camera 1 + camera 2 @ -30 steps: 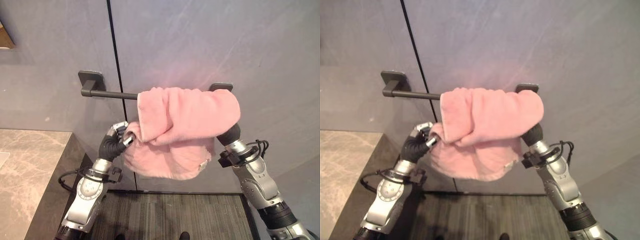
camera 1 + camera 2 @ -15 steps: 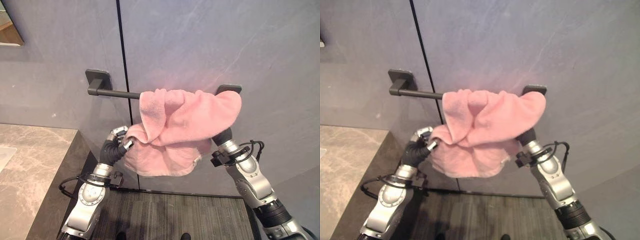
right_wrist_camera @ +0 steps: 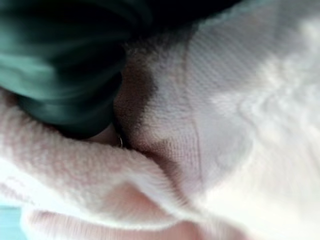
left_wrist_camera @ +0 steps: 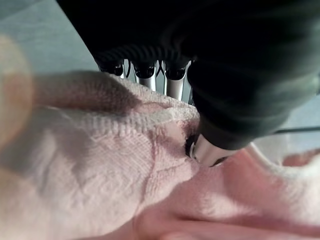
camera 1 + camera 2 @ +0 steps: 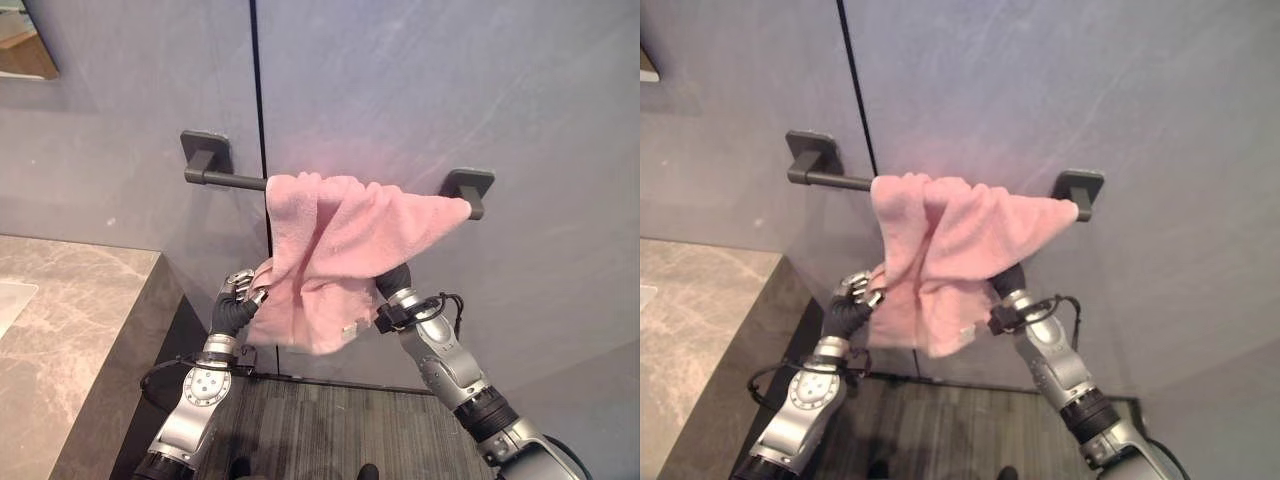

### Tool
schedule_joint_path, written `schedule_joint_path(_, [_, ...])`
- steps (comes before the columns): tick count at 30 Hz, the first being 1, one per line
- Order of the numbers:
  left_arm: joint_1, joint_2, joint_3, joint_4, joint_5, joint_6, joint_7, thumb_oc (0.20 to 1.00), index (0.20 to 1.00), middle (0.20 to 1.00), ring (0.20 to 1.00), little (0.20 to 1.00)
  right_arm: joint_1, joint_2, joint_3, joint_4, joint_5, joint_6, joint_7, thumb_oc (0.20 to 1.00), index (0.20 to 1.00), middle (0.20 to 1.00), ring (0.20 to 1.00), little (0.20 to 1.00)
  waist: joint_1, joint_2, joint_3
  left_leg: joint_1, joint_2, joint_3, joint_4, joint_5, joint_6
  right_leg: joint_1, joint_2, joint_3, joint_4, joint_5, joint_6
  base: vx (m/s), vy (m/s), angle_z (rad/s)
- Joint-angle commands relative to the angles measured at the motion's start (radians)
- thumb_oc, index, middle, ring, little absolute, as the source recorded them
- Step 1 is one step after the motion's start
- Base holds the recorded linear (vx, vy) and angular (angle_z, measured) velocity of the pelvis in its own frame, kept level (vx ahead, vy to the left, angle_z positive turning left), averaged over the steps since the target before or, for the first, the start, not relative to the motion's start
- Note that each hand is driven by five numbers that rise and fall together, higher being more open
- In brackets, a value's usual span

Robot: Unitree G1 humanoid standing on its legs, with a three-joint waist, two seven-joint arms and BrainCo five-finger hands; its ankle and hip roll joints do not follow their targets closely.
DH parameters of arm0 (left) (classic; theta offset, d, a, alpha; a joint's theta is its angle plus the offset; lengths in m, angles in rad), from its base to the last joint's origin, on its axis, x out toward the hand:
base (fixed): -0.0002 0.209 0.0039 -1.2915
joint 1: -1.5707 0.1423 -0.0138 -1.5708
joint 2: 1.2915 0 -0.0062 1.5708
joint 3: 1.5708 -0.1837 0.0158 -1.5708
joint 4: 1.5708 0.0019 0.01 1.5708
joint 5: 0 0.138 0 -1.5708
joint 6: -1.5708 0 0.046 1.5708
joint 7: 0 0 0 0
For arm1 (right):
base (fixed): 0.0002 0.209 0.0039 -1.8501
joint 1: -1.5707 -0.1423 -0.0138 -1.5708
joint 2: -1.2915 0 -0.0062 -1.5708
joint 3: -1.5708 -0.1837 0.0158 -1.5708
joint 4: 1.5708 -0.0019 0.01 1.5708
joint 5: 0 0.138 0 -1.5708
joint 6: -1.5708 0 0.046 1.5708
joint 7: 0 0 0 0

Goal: Put brush and paste in cup on sink, flatten towel.

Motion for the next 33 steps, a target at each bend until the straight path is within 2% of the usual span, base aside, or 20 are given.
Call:
schedule_joint_path(1, [-0.094, 0.048, 0.017, -0.058, 0.015, -0.051, 0.052, 0.200, 0.200, 0.200, 0.200, 0.200, -0.110, 0.015, -0.042, -0.095, -0.016, -0.049, -0.020, 0.200, 0.200, 0.200, 0.200, 0.200, 0.010, -0.041, -0.005, 0.015, -0.035, 0.009, 0.005, -0.004, 0.035, 0.068, -0.022, 0.018, 0.011, -0.049, 0.028, 0.01, 0.012, 0.08])
schedule_joint_path(4, [-0.104, 0.060, 0.041, -0.145, 0.013, -0.074, 0.054, 0.200, 0.200, 0.200, 0.200, 0.200, -0.122, -0.007, -0.064, -0.163, -0.078, -0.061, -0.037, 0.200, 0.200, 0.200, 0.200, 0.200, 0.009, -0.039, 0.001, 0.012, -0.035, 0.007, 0.005, -0.004, 0.033, 0.067, -0.023, 0.016, 0.013, -0.050, 0.029, 0.00, 0.009, 0.15])
schedule_joint_path(5, [-0.112, 0.058, 0.044, -0.162, 0.009, -0.084, 0.053, 0.200, 0.200, 0.200, 0.200, 0.200, -0.118, -0.002, -0.067, -0.181, -0.059, -0.071, -0.029, 0.200, 0.200, 0.200, 0.200, 0.200, 0.008, -0.040, 0.002, 0.011, -0.035, 0.007, 0.004, -0.004, 0.033, 0.067, -0.023, 0.015, 0.013, -0.051, 0.029, 0.02, 0.003, 0.11])
schedule_joint_path(6, [-0.114, 0.044, 0.061, -0.241, -0.027, -0.116, 0.057, 0.200, 0.200, 0.200, 0.200, 0.200, -0.105, 0.010, -0.089, -0.279, -0.012, -0.102, -0.007, 0.200, 0.200, 0.200, 0.200, 0.200, 0.003, -0.044, 0.002, 0.011, -0.034, 0.008, 0.002, -0.004, 0.030, 0.068, -0.023, 0.012, 0.009, -0.051, 0.030, 0.00, 0.000, 0.00])
schedule_joint_path(9, [-0.097, 0.028, 0.068, -0.281, -0.083, -0.137, 0.054, 0.200, 0.200, 0.200, 0.200, 0.200, -0.084, 0.020, -0.098, -0.296, 0.020, -0.118, -0.007, 0.200, 0.200, 0.200, 0.200, 0.200, 0.001, -0.047, 0.003, 0.007, -0.033, 0.006, 0.001, -0.003, 0.029, 0.065, -0.023, 0.011, 0.009, -0.051, 0.030, 0.00, 0.000, 0.00])
schedule_joint_path(14, [-0.076, 0.010, 0.049, -0.187, -0.110, -0.121, 0.082, 0.200, 0.200, 0.200, 0.200, 0.200, -0.075, 0.012, -0.047, -0.168, -0.004, -0.083, -0.047, 0.200, 0.200, 0.200, 0.200, 0.200, 0.010, -0.050, 0.011, 0.006, -0.031, 0.008, 0.001, 0.002, 0.029, 0.063, -0.020, 0.015, 0.008, -0.050, 0.028, 0.00, 0.000, 0.00])
schedule_joint_path(18, [-0.032, 0.011, 0.078, -0.191, -0.082, -0.134, 0.093, 0.200, 0.200, 0.200, 0.200, 0.200, -0.068, 0.010, -0.046, -0.195, 0.041, -0.084, -0.011, 0.200, 0.200, 0.200, 0.200, 0.200, 0.016, -0.055, 0.014, -0.001, -0.030, 0.005, 0.002, 0.002, 0.028, 0.058, -0.022, 0.011, 0.011, -0.052, 0.030, 0.01, -0.002, 0.00])
schedule_joint_path(21, [-0.010, 0.006, 0.096, -0.205, -0.087, -0.138, 0.118, 0.200, 0.200, 0.200, 0.200, 0.200, -0.074, 0.013, -0.032, -0.193, 0.077, -0.084, -0.028, 0.200, 0.200, 0.200, 0.200, 0.200, 0.029, -0.056, 0.021, -0.008, -0.032, -0.004, 0.002, 0.004, 0.030, 0.058, -0.024, 0.004, 0.016, -0.053, 0.030, 0.01, -0.002, 0.03])
schedule_joint_path(24, [-0.010, -0.012, 0.117, -0.224, -0.054, -0.160, 0.173, 0.200, 0.200, 0.200, 0.200, 0.200, -0.085, 0.014, -0.018, -0.278, 0.133, -0.099, -0.002, 0.200, 0.200, 0.200, 0.200, 0.200, 0.032, -0.061, 0.025, -0.013, -0.035, -0.006, 0.004, 0.004, 0.030, 0.056, -0.026, 0.000, 0.017, -0.055, 0.031, 0.02, -0.004, 0.06])
schedule_joint_path(28, [-0.002, -0.001, 0.138, -0.266, -0.020, -0.181, 0.212, 0.200, 0.200, 0.200, 0.200, 0.200, -0.104, 0.012, -0.014, -0.293, 0.103, -0.111, -0.013, 0.200, 0.200, 0.200, 0.200, 0.200, 0.042, -0.062, 0.025, -0.019, -0.041, -0.011, 0.006, 0.001, 0.034, 0.057, -0.031, -0.007, 0.018, -0.056, 0.033, 0.01, 0.007, 0.03])
schedule_joint_path(31, [-0.005, -0.013, 0.125, -0.191, -0.056, -0.174, 0.212, 0.200, 0.200, 0.200, 0.200, 0.200, -0.113, 0.019, -0.001, -0.264, 0.089, -0.105, -0.034, 0.200, 0.200, 0.200, 0.200, 0.200, 0.044, -0.063, 0.025, -0.016, -0.045, -0.009, 0.007, -0.002, 0.039, 0.058, -0.035, -0.005, 0.019, -0.055, 0.034, 0.01, 0.013, 0.03])
schedule_joint_path(32, [-0.028, -0.028, 0.112, -0.190, -0.138, -0.175, 0.202, 0.200, 0.200, 0.200, 0.200, 0.200, -0.111, 0.024, 0.003, -0.282, 0.089, -0.110, -0.047, 0.200, 0.200, 0.200, 0.200, 0.200, 0.049, -0.059, 0.029, -0.018, -0.049, -0.014, 0.009, -0.001, 0.042, 0.059, -0.038, -0.008, 0.022, -0.054, 0.034, 0.00, 0.000, 0.00])
schedule_joint_path(33, [-0.027, -0.028, 0.113, -0.191, -0.140, -0.175, 0.201, 0.200, 0.200, 0.200, 0.200, 0.200, -0.110, 0.023, 0.003, -0.283, 0.089, -0.109, -0.048, 0.200, 0.200, 0.200, 0.200, 0.200, 0.049, -0.059, 0.030, -0.017, -0.049, -0.015, 0.009, -0.001, 0.042, 0.060, -0.038, -0.008, 0.022, -0.054, 0.034, 0.01, 0.017, 0.04])
